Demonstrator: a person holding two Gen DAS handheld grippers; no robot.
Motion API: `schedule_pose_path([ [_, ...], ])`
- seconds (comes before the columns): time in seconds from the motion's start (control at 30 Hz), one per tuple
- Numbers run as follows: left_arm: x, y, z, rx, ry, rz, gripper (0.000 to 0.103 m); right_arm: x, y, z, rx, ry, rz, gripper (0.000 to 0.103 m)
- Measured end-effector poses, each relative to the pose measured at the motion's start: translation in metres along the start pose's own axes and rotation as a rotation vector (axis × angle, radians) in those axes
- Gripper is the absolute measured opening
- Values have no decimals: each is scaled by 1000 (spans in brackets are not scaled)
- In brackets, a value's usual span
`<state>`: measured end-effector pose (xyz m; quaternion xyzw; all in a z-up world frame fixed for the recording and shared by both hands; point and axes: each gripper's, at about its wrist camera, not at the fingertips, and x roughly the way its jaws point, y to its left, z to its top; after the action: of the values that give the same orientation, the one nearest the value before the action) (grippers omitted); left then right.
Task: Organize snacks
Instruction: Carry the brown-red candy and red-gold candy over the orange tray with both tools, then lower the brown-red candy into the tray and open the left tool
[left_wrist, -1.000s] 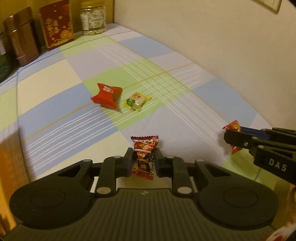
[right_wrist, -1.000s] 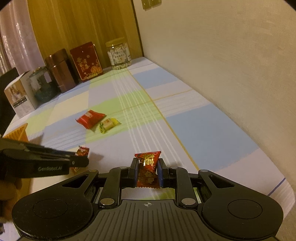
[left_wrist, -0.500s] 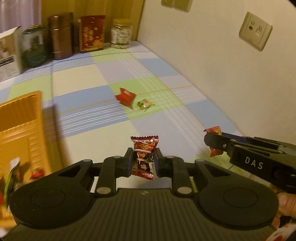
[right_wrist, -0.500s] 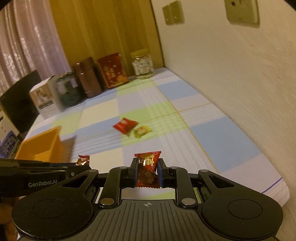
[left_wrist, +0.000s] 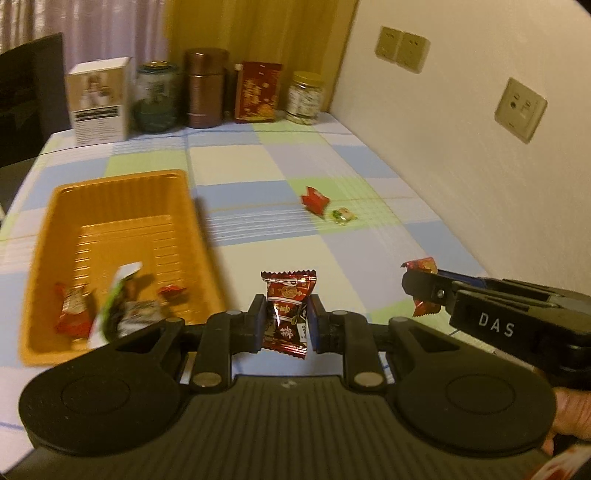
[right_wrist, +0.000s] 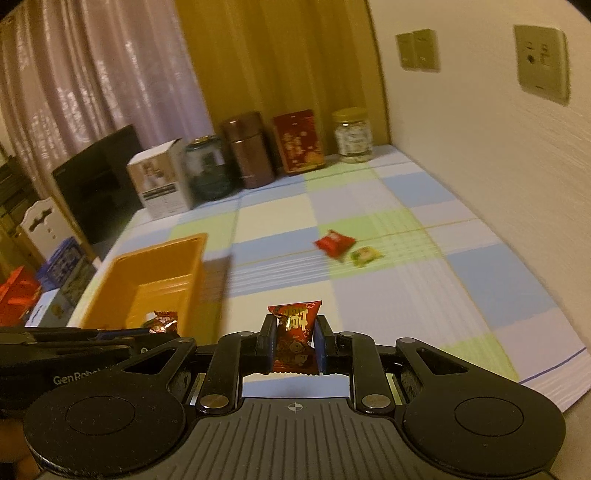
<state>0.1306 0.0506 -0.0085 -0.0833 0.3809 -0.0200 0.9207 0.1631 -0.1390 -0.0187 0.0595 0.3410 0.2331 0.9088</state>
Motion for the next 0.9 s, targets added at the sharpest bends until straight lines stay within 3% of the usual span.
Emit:
schedule_pose_path([
  [0.43, -45, 47, -20, -84, -42, 77, 21, 3, 60, -15, -93, 29, 78, 21],
  [0.9, -63, 71, -27, -120, -62, 101, 21, 10, 92, -17, -152, 38, 108, 21],
])
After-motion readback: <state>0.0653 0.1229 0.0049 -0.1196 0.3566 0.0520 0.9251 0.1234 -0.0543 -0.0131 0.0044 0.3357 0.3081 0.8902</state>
